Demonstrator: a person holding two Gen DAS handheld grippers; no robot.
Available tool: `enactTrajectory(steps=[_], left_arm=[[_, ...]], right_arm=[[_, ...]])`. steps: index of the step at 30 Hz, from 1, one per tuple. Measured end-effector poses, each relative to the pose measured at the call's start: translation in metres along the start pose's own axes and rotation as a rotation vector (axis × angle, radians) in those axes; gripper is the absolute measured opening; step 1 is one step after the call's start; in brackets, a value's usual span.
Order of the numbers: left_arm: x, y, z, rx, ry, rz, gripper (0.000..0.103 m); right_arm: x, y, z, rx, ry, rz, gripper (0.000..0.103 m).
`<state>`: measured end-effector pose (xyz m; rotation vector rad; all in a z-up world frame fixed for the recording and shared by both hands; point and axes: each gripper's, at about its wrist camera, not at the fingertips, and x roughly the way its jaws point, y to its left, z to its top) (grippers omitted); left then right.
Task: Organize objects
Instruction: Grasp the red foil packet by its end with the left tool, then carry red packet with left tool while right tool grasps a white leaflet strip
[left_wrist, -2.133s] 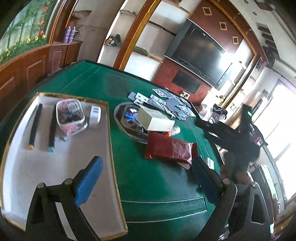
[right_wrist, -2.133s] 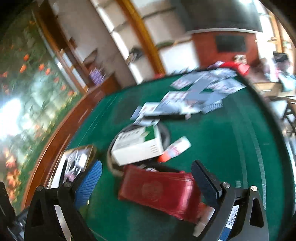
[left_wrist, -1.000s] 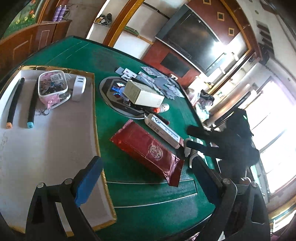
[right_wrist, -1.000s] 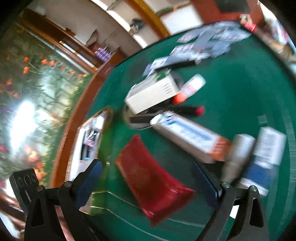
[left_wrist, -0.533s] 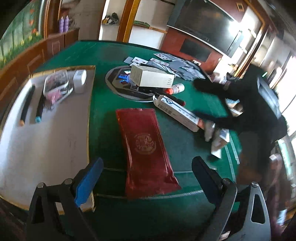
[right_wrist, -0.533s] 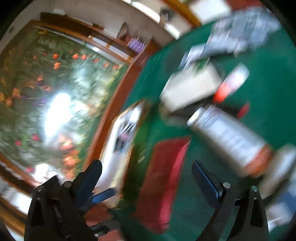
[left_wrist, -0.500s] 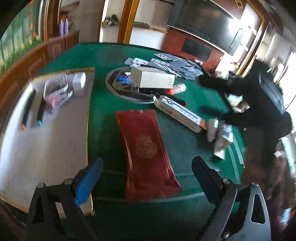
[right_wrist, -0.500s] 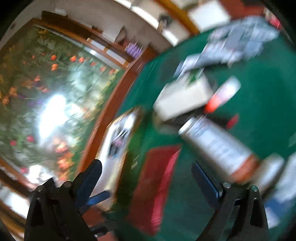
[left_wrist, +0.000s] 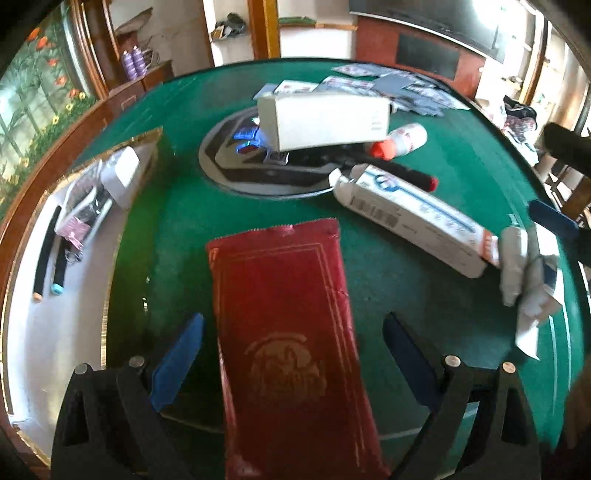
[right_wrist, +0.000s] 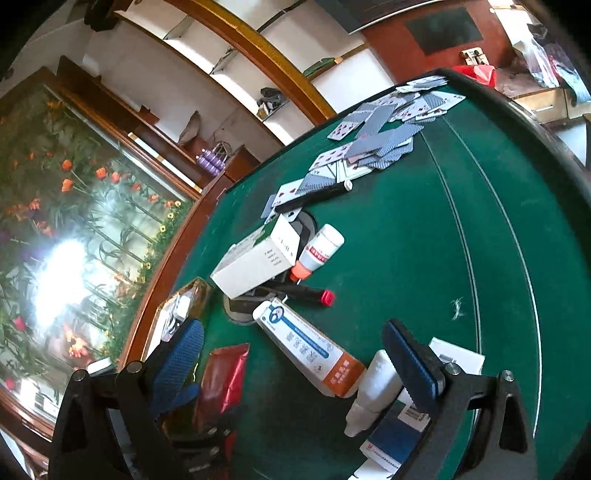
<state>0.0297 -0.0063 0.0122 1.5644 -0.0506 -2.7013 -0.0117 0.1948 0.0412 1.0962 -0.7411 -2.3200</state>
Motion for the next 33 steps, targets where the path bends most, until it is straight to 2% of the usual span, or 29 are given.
enactTrajectory(steps=[5,7,9,11,14,16,18,21,23,25,28,30,32,33], left_arm=[[0.003,0.002,-0.004,-0.007,-0.024,-0.022,0.098],[0.002,0.003,-0.006,0.011,-0.039,-0.04,0.094],[-0.005,0.005,-0.008,0.028,-0.079,-0.048,0.059],[-0.011,0.012,-0.007,0.013,-0.076,-0.114,0.053],[-0.03,0.024,-0.014,-0.012,-0.098,-0.22,0.052],[-0.049,0.033,-0.021,-0.021,-0.128,-0.279,0.052],[-0.071,0.046,-0.025,-0.049,-0.154,-0.359,0.052],[-0.107,0.072,-0.03,-0.079,-0.227,-0.46,0.052],[-0.124,0.088,-0.032,-0.078,-0.278,-0.503,0.053],[-0.136,0.103,-0.034,-0.088,-0.313,-0.535,0.053],[-0.149,0.133,-0.041,-0.107,-0.36,-0.54,0.053],[-0.154,0.153,-0.048,-0.12,-0.375,-0.516,0.053],[-0.156,0.173,-0.057,-0.14,-0.381,-0.496,0.053],[-0.156,0.183,-0.061,-0.155,-0.382,-0.484,0.053]], right_arm=[[0.006,0.001,-0.003,-0.011,0.011,-0.007,0.1],[0.006,0.002,-0.003,-0.027,0.0,-0.032,0.1],[0.007,0.001,-0.004,-0.033,-0.009,-0.06,0.1],[0.009,0.0,-0.005,-0.037,-0.02,-0.087,0.1],[0.013,0.001,-0.006,-0.06,-0.025,-0.126,0.1],[0.013,0.013,-0.005,-0.14,-0.047,-0.209,0.1],[0.016,0.028,-0.006,-0.21,-0.026,-0.263,0.1],[0.03,0.059,-0.011,-0.338,0.058,-0.293,0.1],[0.049,0.075,-0.013,-0.425,0.14,-0.334,0.099],[0.072,0.08,-0.013,-0.464,0.213,-0.377,0.099],[0.097,0.076,-0.012,-0.493,0.255,-0.459,0.096],[0.113,0.071,-0.014,-0.499,0.301,-0.485,0.087],[0.123,0.068,-0.021,-0.521,0.341,-0.502,0.071],[0.125,0.069,-0.025,-0.535,0.349,-0.51,0.067]])
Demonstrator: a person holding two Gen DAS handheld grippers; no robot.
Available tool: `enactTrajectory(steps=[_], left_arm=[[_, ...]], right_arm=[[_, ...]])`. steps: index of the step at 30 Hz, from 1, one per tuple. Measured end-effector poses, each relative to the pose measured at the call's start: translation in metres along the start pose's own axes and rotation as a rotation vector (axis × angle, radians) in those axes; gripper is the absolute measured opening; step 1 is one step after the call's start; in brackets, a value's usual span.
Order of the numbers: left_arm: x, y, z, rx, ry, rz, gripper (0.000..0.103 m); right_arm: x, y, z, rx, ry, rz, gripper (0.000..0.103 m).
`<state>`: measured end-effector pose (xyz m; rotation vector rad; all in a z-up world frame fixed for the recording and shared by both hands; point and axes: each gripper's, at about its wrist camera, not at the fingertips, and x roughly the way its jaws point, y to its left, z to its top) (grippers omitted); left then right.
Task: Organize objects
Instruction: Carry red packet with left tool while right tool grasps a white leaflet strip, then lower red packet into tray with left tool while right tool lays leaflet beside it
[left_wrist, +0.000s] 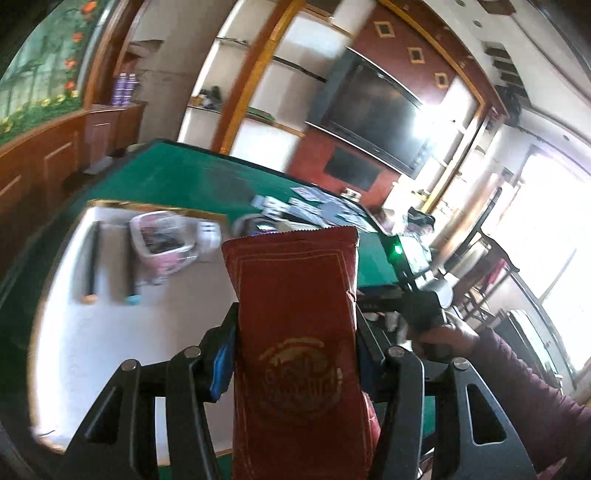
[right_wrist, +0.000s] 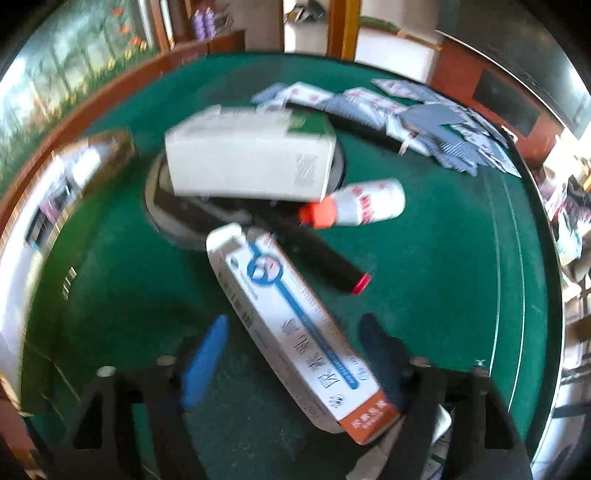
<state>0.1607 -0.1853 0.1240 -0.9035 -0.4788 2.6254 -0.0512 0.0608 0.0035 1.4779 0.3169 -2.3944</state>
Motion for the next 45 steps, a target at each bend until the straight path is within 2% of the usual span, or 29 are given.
enactTrajectory(steps=[1,3,5,7,12,16,22,27,30,35,41,45], left_arm=[[-0.005,0.008,-0.002,-0.01,-0.005,0.013,0.053],[-0.013,0.021,-0.005,-0.028,-0.02,0.044,0.053],[-0.019,0.036,-0.008,-0.052,-0.03,0.073,0.053],[-0.023,0.05,-0.01,-0.084,-0.038,0.096,0.053],[-0.034,0.072,-0.014,-0.148,-0.044,0.134,0.053],[-0.035,0.084,-0.015,-0.163,-0.028,0.173,0.053],[-0.02,0.106,-0.002,-0.153,0.052,0.288,0.053],[0.009,0.136,0.013,-0.174,0.154,0.33,0.053],[0.026,0.148,0.029,-0.172,0.197,0.33,0.053],[0.05,0.157,0.055,-0.145,0.225,0.338,0.053],[0.085,0.167,0.07,-0.138,0.27,0.347,0.053],[0.101,0.178,0.08,-0.15,0.293,0.386,0.053]], right_arm=[[-0.003,0.0,-0.002,0.001,-0.022,0.002,0.058],[-0.006,-0.001,-0.006,0.028,-0.035,0.0,0.052],[-0.01,-0.005,-0.012,0.082,-0.042,0.025,0.02],[-0.016,-0.01,-0.018,0.137,-0.06,0.067,0.018],[-0.032,-0.026,-0.036,0.288,-0.119,0.178,0.018],[-0.05,-0.024,-0.042,0.347,-0.151,0.263,0.018],[-0.092,0.037,-0.024,0.284,-0.181,0.492,0.018],[-0.082,0.1,0.0,0.212,-0.123,0.618,0.018],[-0.067,0.135,0.012,0.173,-0.084,0.643,0.019],[-0.045,0.185,0.023,0.124,-0.022,0.664,0.019],[-0.026,0.203,0.031,0.131,0.026,0.653,0.019],[-0.023,0.21,0.037,0.124,0.036,0.643,0.019]])
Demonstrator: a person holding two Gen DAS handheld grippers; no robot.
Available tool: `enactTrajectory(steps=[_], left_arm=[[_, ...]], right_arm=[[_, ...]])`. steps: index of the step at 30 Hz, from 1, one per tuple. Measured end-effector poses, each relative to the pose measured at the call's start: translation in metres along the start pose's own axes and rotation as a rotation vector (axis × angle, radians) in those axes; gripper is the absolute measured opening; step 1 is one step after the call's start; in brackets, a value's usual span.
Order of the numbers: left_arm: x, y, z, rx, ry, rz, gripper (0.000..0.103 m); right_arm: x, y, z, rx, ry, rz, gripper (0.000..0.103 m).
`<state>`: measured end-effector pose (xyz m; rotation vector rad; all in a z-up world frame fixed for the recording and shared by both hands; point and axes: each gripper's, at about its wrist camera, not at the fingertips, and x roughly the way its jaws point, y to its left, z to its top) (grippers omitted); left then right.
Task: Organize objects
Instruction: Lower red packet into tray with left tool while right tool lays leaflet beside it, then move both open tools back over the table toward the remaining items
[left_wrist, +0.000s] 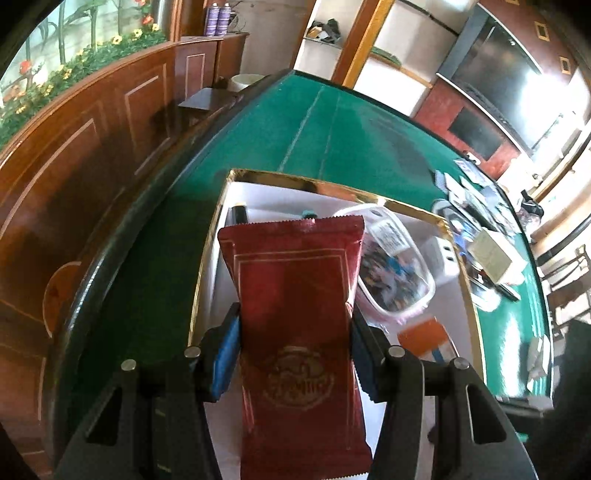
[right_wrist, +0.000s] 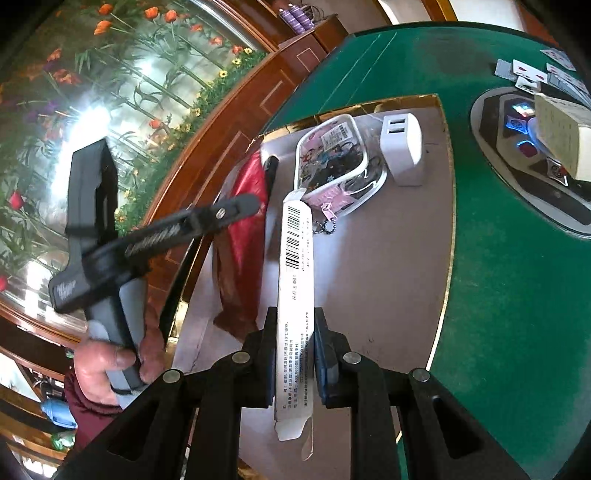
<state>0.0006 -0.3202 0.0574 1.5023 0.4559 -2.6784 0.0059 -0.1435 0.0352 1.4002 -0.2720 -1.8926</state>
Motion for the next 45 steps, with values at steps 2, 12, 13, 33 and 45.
enactTrajectory(steps=[2,12,13,33,45], left_arm=[[0.004,0.001,0.005,-0.001,0.004,0.025,0.053],[-0.003,0.009,0.008,-0.078,-0.036,-0.041,0.076],[-0.009,0.01,0.007,-0.085,-0.048,-0.033,0.079],[-0.158,-0.041,-0.07,-0.047,-0.407,-0.104,0.099],[-0.11,-0.171,-0.108,0.143,-0.245,-0.307,0.101]], right_arm=[[0.005,0.005,0.003,-0.01,0.011,-0.008,0.019],[0.028,0.012,0.017,-0.012,0.038,-0.075,0.02],[0.029,0.012,0.02,-0.012,0.039,-0.08,0.02],[-0.064,0.007,0.011,-0.051,-0.235,-0.187,0.094],[-0.207,-0.142,-0.082,0.261,-0.494,-0.365,0.096]])
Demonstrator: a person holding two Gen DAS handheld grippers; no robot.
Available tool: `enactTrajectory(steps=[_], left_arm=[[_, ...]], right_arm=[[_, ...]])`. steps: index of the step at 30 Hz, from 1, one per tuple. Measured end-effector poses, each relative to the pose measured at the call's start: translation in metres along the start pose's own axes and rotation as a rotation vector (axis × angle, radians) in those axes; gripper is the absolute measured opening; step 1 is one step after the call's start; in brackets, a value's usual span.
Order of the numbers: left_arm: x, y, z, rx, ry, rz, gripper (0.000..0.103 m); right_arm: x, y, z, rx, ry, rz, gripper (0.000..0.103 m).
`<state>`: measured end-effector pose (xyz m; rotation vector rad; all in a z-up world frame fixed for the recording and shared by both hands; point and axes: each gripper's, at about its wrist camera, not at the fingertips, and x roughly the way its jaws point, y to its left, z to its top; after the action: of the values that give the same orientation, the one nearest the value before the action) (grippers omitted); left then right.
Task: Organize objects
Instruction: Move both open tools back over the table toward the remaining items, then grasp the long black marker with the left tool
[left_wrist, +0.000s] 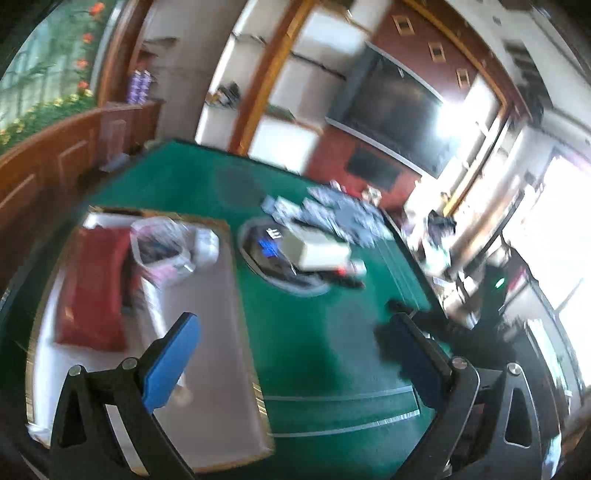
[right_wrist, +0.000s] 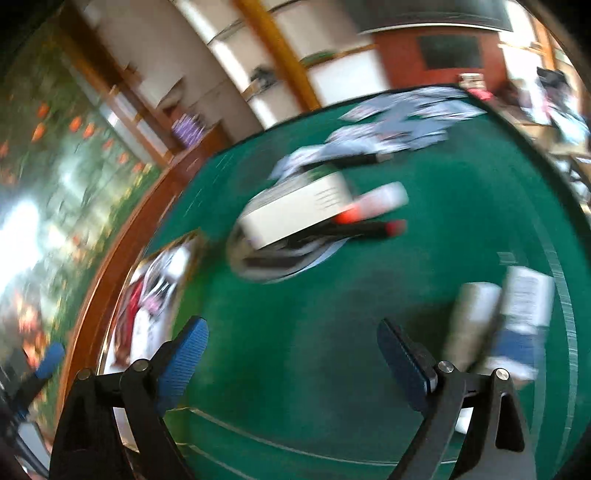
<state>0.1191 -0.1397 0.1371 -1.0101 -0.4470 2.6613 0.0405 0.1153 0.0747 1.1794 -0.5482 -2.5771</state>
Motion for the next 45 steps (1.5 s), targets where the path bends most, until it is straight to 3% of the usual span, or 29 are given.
enactTrajectory(steps=[5,9,16,18,25,30,34,38,45], left_arm=[[0.031,-0.03,-0.018,0.061,0.084,0.015,0.101],[0.06,-0.045,-0.032,0.087,0.156,0.02,0.101],[0.119,-0.069,-0.063,0.2,0.266,0.057,0.101],[0.13,-0.064,-0.07,0.185,0.296,0.065,0.101],[0.131,-0.067,-0.079,0.256,0.259,0.145,0.102],[0.133,-0.06,-0.077,0.23,0.263,0.169,0.103],[0.136,-0.062,-0.077,0.244,0.268,0.164,0.103],[0.134,-0.059,-0.075,0.232,0.256,0.157,0.103],[0.134,-0.058,-0.073,0.222,0.245,0.144,0.103]], right_arm=[[-0.04,-0.063,0.001,0.123,-0.085,-0.028,0.096],[-0.049,-0.097,0.003,0.208,-0.095,-0.027,0.097],[-0.027,-0.078,0.034,0.122,-0.032,-0.068,0.097],[-0.009,-0.07,0.054,0.085,-0.014,-0.138,0.097],[0.087,-0.028,0.109,-0.063,0.116,-0.344,0.096],[0.145,-0.019,0.13,-0.133,0.167,-0.581,0.095],[0.168,-0.024,0.127,-0.111,0.289,-0.529,0.095],[0.164,-0.005,0.098,-0.253,0.355,-0.5,0.095],[0.119,0.025,0.028,-0.424,0.51,-0.267,0.094]])
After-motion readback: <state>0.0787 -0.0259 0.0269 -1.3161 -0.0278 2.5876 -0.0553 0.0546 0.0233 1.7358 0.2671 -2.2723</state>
